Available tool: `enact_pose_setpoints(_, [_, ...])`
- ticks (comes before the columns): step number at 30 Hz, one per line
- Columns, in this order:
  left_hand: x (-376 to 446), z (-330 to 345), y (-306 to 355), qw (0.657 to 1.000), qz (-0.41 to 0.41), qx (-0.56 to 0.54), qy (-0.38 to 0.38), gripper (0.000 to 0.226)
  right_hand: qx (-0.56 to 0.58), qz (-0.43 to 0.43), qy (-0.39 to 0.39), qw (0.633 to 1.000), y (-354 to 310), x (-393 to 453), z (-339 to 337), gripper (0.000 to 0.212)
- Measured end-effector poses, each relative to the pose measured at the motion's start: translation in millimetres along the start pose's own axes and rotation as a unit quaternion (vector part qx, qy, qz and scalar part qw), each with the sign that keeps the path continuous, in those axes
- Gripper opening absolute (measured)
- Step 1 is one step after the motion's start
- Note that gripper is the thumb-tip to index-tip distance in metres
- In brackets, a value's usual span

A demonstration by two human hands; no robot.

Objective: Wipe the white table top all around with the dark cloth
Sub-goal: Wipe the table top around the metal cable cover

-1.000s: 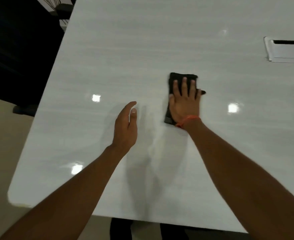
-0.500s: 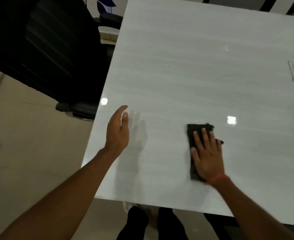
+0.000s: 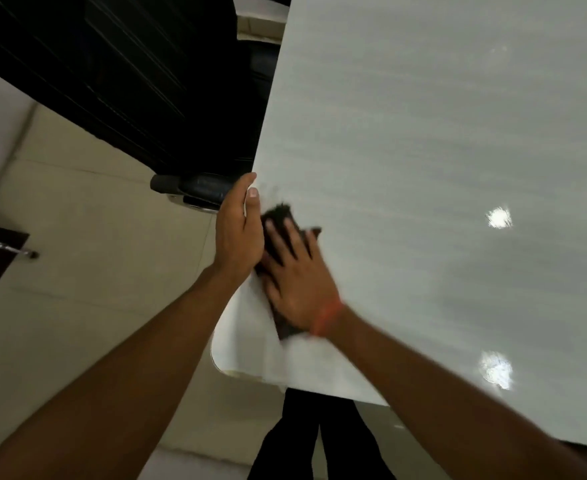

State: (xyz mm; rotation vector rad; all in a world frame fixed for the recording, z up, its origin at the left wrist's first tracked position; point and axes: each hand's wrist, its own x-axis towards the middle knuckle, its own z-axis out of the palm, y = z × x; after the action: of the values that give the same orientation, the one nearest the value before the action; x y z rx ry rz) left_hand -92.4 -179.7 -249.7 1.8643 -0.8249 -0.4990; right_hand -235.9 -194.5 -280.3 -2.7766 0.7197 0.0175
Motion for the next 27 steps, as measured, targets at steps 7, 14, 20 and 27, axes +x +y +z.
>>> enact_pose_setpoints(7, [2.2, 20.2, 12.2, 0.998, -0.012, -0.027, -0.052, 0.043, -0.027, 0.094, -0.003, 0.995, 96.0, -134.7, -21.4, 0.060])
enact_pose_setpoints(14, [8.8, 14.7, -7.2, 0.999, 0.008, -0.026, -0.033, 0.045, -0.021, 0.316, 0.045, 0.948, 205.2, 53.9, -59.8, 0.070])
enact_pose_setpoints(20, [1.5, 8.6, -1.9, 0.989, -0.032, 0.091, 0.117, 0.041, -0.007, 0.042, 0.031, 0.999, 26.8, 109.4, -12.6, 0.064])
enact_pose_setpoints(27, [-4.4, 5.3, 14.9, 1.000, -0.016, 0.003, 0.016, 0.055, 0.004, -0.128, -0.043, 0.991, -18.4, -111.7, 13.2, 0.055])
